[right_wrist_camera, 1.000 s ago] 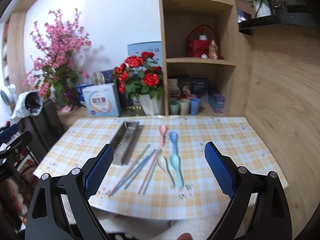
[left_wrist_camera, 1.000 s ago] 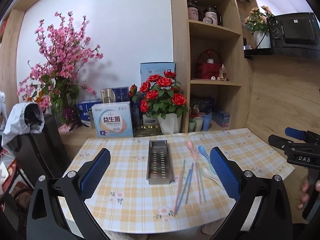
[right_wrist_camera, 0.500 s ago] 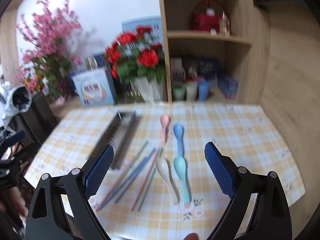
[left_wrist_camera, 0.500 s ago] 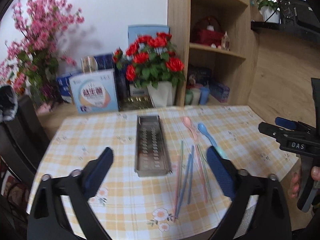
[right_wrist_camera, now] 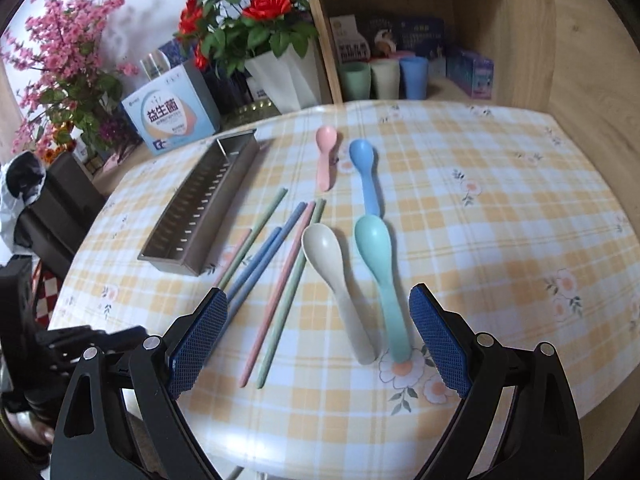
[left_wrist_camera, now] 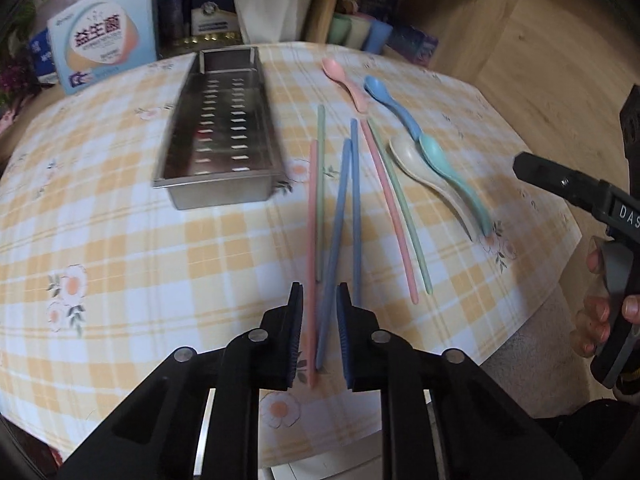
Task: Organize utensils
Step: 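Lower the left gripper onto the pink chopstick and close on it, then lift the pink chopstick with the left gripper while the right gripper grasps the cream spoon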
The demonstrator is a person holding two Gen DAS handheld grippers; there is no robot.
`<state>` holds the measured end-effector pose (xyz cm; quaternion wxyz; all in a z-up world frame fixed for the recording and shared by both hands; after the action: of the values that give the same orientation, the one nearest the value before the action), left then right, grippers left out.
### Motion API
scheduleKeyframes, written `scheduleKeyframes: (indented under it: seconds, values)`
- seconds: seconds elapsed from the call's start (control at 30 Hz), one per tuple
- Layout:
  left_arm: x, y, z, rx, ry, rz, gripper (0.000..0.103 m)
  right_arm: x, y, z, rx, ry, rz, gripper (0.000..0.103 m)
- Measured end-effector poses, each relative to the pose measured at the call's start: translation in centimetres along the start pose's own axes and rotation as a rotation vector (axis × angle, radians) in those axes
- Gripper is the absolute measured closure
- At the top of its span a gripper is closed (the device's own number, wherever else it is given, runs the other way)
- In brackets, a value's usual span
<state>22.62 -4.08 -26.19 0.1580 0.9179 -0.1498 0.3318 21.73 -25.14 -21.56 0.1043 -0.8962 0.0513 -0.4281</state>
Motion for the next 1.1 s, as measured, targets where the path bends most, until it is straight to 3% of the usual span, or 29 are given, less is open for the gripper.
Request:
scheduleKeyframes:
  seconds: [0.1,0.33,0.57,0.97,1.1]
  values:
    - [-0.3,0.4,1.4,0.019,-0.008,0.020,0.094,0.2,0.1,0.6,0.008,-0.004,0.007,0.014]
    - [-1.1,-0.3,3.1,0.047,-0.077,0.007,0.095,0.2,1.0,1.9,0.011,-0.013,0.032,0.014]
    - [-1.0,-0.6,3.6,0.068,-0.083,0.026,0.098,-0.2,1.1,2.5,0.018,-0.029,0.046,0.014]
    - [-3.0,-2.2,1.5,0.078,-0.175,-0.018,0.096,-0.6,1.3,3.1,0.016,-0.048,0.060,0.014]
    - [-2.3,-2.3,2.1,0.079,-0.171,-0.003,0.094,-0.6,1.1,3.3,0.016,-0.057,0.054,0.014]
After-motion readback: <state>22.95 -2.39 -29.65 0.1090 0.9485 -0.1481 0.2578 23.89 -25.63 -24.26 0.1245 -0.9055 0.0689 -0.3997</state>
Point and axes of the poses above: each gripper's, at about its wrist camera, not at the fingertips, and z roughly the way its jaws point, y to its right, x to its top, the point moved 4 cm from there along z, roughly the way its jaws point, and after that the axes turned 11 degrees about y, right-handed, at the moved point
